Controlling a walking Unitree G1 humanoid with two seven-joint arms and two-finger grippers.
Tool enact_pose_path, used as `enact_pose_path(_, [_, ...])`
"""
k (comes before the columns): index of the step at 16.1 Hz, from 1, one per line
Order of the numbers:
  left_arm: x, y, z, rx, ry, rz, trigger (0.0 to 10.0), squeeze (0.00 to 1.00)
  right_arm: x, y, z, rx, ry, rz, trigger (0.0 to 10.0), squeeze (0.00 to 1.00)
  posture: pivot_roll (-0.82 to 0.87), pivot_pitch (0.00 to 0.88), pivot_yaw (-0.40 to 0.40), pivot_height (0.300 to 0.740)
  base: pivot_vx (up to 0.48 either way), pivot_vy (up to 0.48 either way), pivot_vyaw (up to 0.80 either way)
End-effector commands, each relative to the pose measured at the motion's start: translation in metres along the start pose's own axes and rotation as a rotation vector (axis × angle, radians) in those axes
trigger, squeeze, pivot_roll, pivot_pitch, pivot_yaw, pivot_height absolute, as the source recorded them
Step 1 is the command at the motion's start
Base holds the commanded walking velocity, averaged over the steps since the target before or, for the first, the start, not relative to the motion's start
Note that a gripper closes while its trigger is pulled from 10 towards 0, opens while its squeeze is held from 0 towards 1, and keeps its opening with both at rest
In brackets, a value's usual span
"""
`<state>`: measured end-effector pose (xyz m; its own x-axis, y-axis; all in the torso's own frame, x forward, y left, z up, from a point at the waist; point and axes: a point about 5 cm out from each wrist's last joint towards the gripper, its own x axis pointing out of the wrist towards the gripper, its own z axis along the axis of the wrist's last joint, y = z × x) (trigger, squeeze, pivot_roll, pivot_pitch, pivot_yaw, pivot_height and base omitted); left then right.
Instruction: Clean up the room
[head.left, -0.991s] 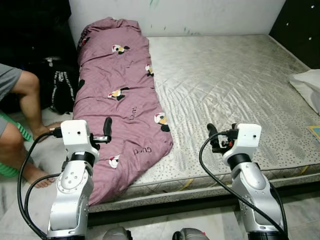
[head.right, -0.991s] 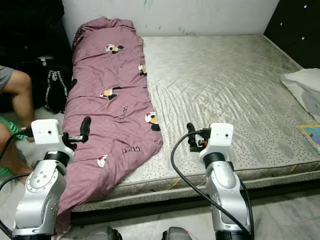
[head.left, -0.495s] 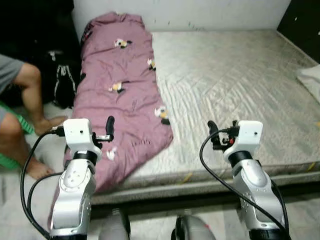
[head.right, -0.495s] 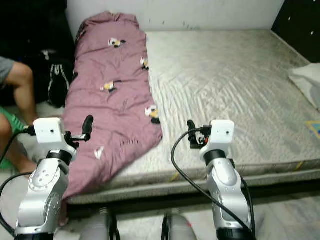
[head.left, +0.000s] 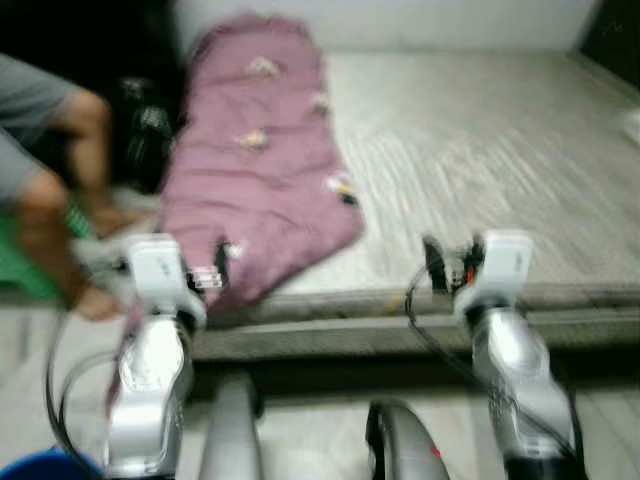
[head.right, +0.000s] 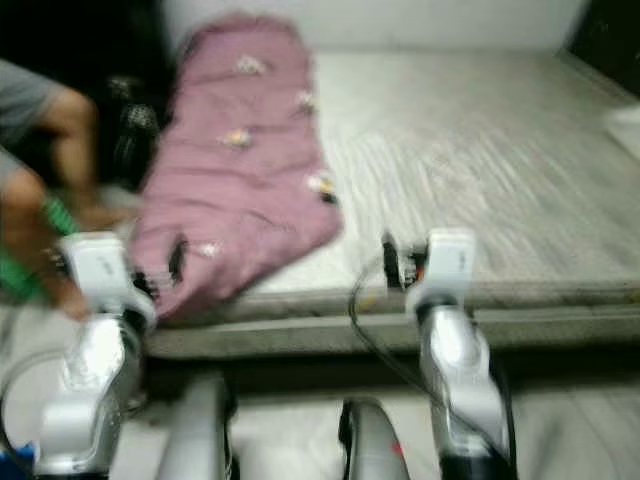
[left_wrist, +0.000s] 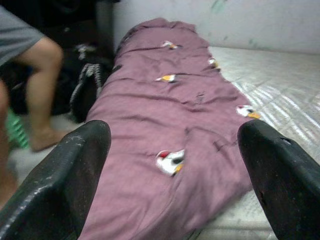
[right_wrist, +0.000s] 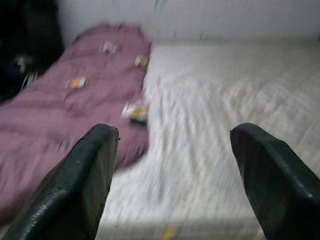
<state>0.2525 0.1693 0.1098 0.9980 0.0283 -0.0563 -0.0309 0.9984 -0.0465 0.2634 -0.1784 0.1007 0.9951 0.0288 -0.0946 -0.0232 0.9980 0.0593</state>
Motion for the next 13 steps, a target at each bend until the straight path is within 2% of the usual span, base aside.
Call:
enact_pose_path(1, [0.0039, 0.0019, 0.0116, 0.011, -0.048, -0.005, 10.0, 0.0, 0.0047, 0.005, 0.0099, 0.001, -0.035, 0.023, 10.0, 0.0, -0.05, 0.0, -0.025, 0.608, 0.0, 0.0, 0.0])
enact_pose_path(3, [0.0032, 0.0018, 0.0129, 0.005, -0.058, -0.014, 10.0, 0.0, 0.0059, 0.0051, 0.0102, 0.001, -0.035, 0.026, 10.0, 0.0, -0.05, 0.0, -0.027, 0.608, 0.122, 0.0, 0.0])
enact_pose_path(7, [0.0018, -0.0003, 0.0124, -0.008, -0.06, -0.032, 10.0, 0.0, 0.0064, 0.007, 0.0114, -0.032, -0.047, 0.051, 10.0, 0.0, -0.05, 0.0, -0.027, 0.608, 0.384, 0.0, 0.0])
enact_pose_path(9, [0.0025, -0.0004, 0.0126, -0.008, -0.061, -0.033, 10.0, 0.0, 0.0061, 0.0081, 0.0115, -0.035, -0.049, 0.056, 10.0, 0.0, -0.05, 0.0, -0.027, 0.608, 0.394, 0.0, 0.8])
enact_pose_path(13, [0.0013, -0.0002, 0.011, -0.006, -0.052, -0.038, 10.0, 0.0, 0.006, 0.0069, 0.0112, -0.029, -0.046, 0.051, 10.0, 0.0, -0.05, 0.0, -0.026, 0.608, 0.383, 0.0, 0.0])
